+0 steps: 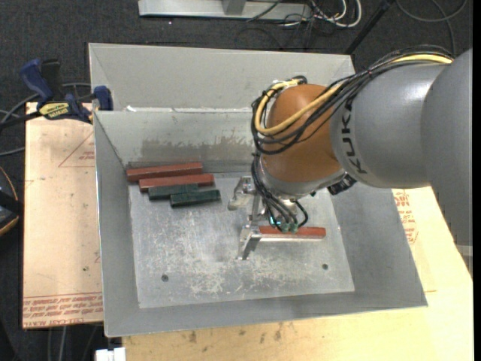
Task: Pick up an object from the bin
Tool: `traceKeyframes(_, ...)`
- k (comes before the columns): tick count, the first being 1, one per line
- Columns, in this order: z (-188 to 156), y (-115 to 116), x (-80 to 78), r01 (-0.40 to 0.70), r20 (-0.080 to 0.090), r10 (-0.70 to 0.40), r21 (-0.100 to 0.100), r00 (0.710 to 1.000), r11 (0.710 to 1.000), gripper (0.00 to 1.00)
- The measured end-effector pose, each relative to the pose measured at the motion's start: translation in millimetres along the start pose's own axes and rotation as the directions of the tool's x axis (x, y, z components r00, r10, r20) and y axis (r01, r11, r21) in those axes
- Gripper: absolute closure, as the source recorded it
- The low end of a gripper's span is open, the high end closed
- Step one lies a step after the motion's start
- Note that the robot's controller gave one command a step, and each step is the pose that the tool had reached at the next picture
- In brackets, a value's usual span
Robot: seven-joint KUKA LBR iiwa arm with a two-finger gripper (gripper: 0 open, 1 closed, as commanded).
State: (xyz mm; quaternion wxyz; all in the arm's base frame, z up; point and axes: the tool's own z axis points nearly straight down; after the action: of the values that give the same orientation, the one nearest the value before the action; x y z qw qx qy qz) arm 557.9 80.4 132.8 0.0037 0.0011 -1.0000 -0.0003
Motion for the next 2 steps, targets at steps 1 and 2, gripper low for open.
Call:
traceKeyframes(1,-4,0,-2.0,-0.002,0.007,0.002,-0.001,1.000,1.000,0.00)
traceKeyframes(2,44,54,-73.1,0.083,0.019,-0.083,0.000,0.996,0.997,0.00)
